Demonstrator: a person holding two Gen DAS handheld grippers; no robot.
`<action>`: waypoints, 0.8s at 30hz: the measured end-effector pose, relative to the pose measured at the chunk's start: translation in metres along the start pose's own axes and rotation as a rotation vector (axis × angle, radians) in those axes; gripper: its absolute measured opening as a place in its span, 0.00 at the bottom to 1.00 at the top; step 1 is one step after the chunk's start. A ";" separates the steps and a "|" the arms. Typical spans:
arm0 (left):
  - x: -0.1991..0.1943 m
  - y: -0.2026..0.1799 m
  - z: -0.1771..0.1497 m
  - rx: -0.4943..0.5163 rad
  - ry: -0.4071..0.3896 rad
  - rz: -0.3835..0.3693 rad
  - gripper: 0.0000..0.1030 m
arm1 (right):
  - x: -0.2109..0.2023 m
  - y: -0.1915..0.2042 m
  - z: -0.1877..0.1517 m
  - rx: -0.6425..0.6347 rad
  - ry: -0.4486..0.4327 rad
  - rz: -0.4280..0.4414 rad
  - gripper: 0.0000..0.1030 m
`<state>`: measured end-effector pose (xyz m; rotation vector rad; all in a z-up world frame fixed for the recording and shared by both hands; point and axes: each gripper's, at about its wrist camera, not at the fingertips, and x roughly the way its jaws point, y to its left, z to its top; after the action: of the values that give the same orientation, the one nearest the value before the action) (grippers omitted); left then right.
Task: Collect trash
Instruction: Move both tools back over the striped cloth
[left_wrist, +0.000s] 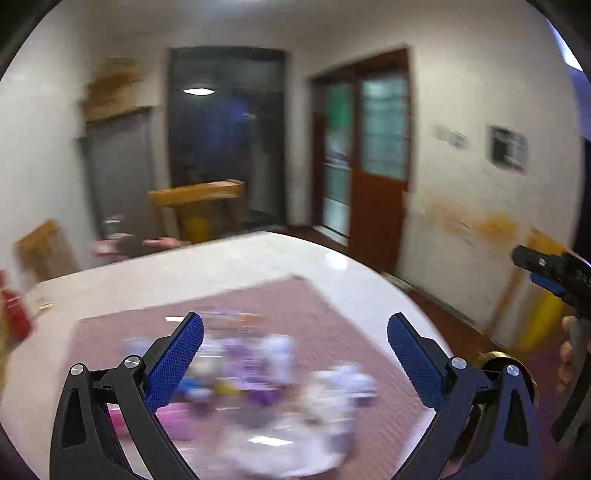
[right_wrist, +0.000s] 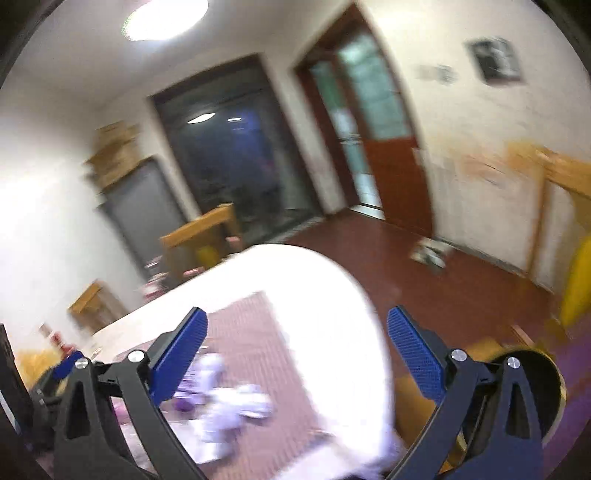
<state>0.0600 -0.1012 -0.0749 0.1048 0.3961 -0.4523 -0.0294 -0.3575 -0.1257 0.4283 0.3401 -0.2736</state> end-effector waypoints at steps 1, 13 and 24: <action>-0.011 0.018 0.002 -0.012 -0.014 0.048 0.94 | 0.002 0.014 0.002 -0.019 0.001 0.032 0.95; -0.091 0.140 -0.042 -0.095 0.014 0.388 0.94 | 0.018 0.156 -0.018 -0.264 0.085 0.296 0.95; -0.095 0.138 -0.058 -0.094 0.016 0.354 0.94 | 0.022 0.146 -0.015 -0.259 0.085 0.239 0.95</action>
<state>0.0226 0.0712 -0.0894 0.0852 0.4043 -0.0835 0.0344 -0.2271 -0.0941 0.2222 0.3979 0.0228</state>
